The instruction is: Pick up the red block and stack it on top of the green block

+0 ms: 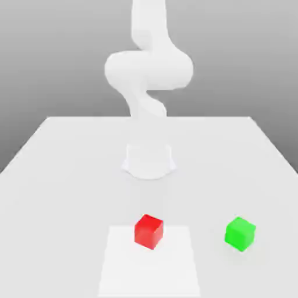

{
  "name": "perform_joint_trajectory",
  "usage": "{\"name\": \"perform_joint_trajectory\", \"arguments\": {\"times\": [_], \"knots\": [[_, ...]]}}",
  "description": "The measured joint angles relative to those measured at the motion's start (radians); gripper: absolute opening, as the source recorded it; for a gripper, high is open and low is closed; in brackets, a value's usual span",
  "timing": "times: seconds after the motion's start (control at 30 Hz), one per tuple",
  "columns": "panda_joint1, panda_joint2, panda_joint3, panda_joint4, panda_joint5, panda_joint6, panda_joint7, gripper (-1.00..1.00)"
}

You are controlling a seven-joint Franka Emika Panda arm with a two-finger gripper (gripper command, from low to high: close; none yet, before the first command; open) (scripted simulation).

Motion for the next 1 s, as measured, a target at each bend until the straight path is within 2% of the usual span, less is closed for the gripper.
{"name": "perform_joint_trajectory", "arguments": {"times": [0.57, 0.8, 0.83, 1.0], "knots": [[-0.100, 0.613, 0.107, -0.495, 0.020, 0.439, 0.417, 0.00], [-0.059, 0.900, 0.040, -0.495, -0.075, 0.673, 0.517, 0.00], [-0.048, 0.925, 0.026, -0.492, -0.082, 0.695, 0.523, -1.00], [-0.048, 0.925, 0.027, -0.492, -0.085, 0.697, 0.525, -1.00]]}}
